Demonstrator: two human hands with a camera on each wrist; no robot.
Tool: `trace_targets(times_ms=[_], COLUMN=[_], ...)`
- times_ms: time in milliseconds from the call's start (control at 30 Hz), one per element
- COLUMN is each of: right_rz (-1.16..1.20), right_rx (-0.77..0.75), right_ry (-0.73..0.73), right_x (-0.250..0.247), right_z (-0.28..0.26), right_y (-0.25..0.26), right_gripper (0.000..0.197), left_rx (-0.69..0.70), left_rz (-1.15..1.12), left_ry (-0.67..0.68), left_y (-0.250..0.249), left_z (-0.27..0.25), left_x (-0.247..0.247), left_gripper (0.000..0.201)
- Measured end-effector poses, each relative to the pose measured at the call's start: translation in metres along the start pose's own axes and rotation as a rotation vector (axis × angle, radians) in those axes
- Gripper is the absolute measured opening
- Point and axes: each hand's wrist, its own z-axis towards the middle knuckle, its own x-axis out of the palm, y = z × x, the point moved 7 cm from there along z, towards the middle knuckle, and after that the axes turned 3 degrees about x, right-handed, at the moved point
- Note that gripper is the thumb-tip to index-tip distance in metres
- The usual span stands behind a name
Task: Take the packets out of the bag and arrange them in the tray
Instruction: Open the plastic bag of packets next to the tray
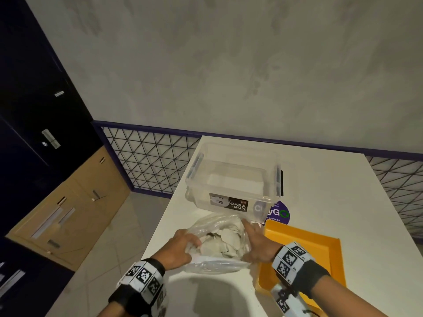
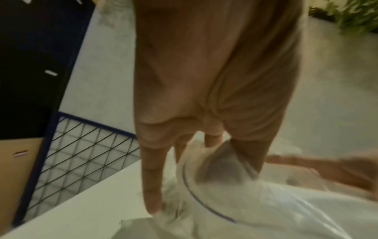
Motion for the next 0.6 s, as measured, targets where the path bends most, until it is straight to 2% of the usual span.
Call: trace_targets(times_ms=[100,233,300,367,433,500,567,600], right_rz=[-0.001,-0.005,0.015,-0.005,0.033,0.133,0.171,0.173], right_rx=[-0.044,-0.095,-0.1,-0.076,-0.035,-0.007,0.006,0.008], right_ry=[0.079,0.141,0.151,0.126,0.026,-0.086,-0.106,-0.091], right_x=[0.013,0.028,0.03,0.027,0.016,0.004,0.001,0.005], right_z=[-0.005,-0.008,-0.008,-0.008,-0.005,-0.002,0.001,0.002], right_y=[0.002,0.002,0.0,-0.002,-0.004,-0.004,-0.002,-0.001], right_gripper=[0.1,0.092,0.085,0.086,0.095,0.101,0.101,0.101], left_rx=[-0.118,-0.175,-0.161,-0.127,-0.06,0.026,0.034,0.026], left_rz=[-0.222,-0.942,-1.093,-1.024,-0.738,-0.403,-0.147,-0.045], left_ry=[-0.126,-0.306,-0.366,-0.389,-0.356,-0.237,-0.176,-0.173], left_y=[0.011,0.018,0.015,0.014,0.011,0.005,0.01,0.012], left_z=[0.007,0.011,0.009,0.005,0.0,-0.003,0.0,0.002], left_x=[-0.007,-0.004,-0.005,-0.008,-0.013,-0.009,-0.003,-0.002], left_gripper=[0.047,0.046,0.035,0.032,0.036,0.058,0.072,0.07])
